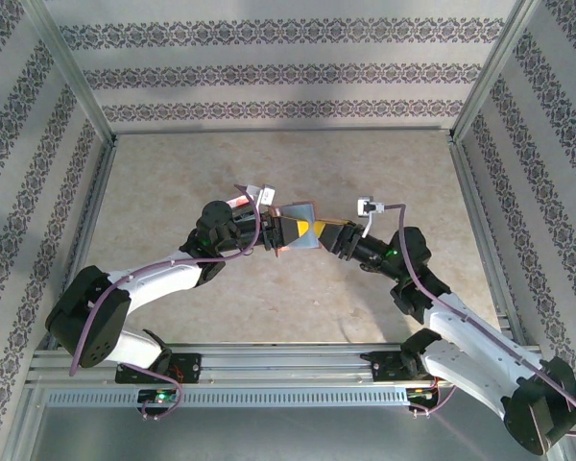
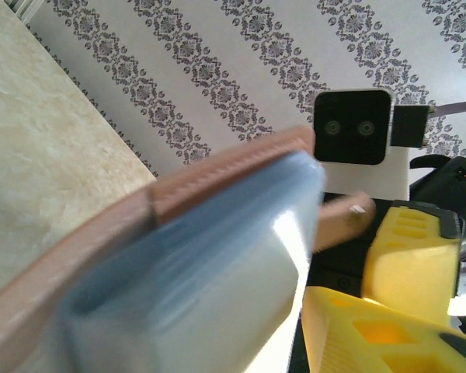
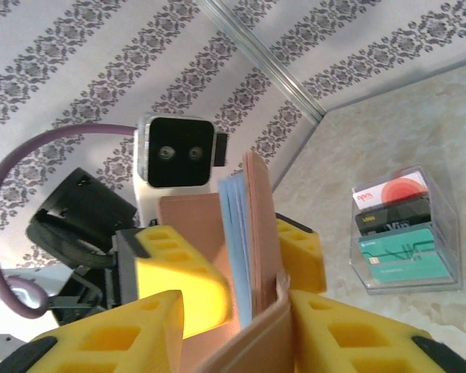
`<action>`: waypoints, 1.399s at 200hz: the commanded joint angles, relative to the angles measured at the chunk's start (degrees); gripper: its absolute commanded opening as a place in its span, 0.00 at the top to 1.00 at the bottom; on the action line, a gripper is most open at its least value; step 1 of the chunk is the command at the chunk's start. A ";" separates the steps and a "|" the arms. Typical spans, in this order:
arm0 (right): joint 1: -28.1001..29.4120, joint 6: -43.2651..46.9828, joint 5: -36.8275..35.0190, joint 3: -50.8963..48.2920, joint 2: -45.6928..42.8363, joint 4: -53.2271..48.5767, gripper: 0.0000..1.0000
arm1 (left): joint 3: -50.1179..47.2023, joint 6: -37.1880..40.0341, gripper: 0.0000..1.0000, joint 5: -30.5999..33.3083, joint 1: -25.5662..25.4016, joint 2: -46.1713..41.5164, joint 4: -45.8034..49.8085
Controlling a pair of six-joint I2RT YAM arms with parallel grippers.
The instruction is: Take the credit cards out of the card holder
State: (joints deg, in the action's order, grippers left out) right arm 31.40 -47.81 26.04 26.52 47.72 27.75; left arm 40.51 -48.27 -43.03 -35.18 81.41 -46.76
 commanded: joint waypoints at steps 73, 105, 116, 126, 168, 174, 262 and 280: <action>0.98 -0.42 3.05 0.31 1.24 4.16 0.75 | -0.15 0.47 0.53 -0.16 -0.45 -1.51 -2.66; 0.86 -0.50 2.70 0.06 0.53 4.07 0.81 | -0.26 0.63 0.52 0.51 -0.43 -1.20 -2.02; 0.86 -0.55 2.57 -0.03 0.44 4.07 0.84 | -0.17 0.45 0.52 0.55 -0.44 -0.93 -2.01; 0.85 -0.61 2.45 -0.01 0.35 4.07 0.86 | -0.08 0.23 0.52 0.45 -0.42 -0.66 -2.09; 0.77 -0.48 1.88 0.45 -0.05 3.53 0.98 | -0.08 -0.32 0.48 0.40 -0.42 0.07 -2.28; 0.77 -0.34 1.54 0.56 -0.09 2.93 1.00 | -0.13 -0.41 0.47 0.33 -0.33 0.12 -2.20; 0.77 2.90 -4.97 1.99 -1.36 -4.55 1.00 | -1.66 -1.15 0.34 0.35 -0.33 0.45 -1.57; 0.83 3.12 -6.10 2.21 -1.80 -5.70 1.00 | -1.84 -2.12 0.34 0.14 -0.36 1.43 -2.87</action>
State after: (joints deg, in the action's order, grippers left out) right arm 31.42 -46.41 22.83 26.52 47.33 22.61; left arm 39.46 -48.71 -42.85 -35.18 81.36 -46.76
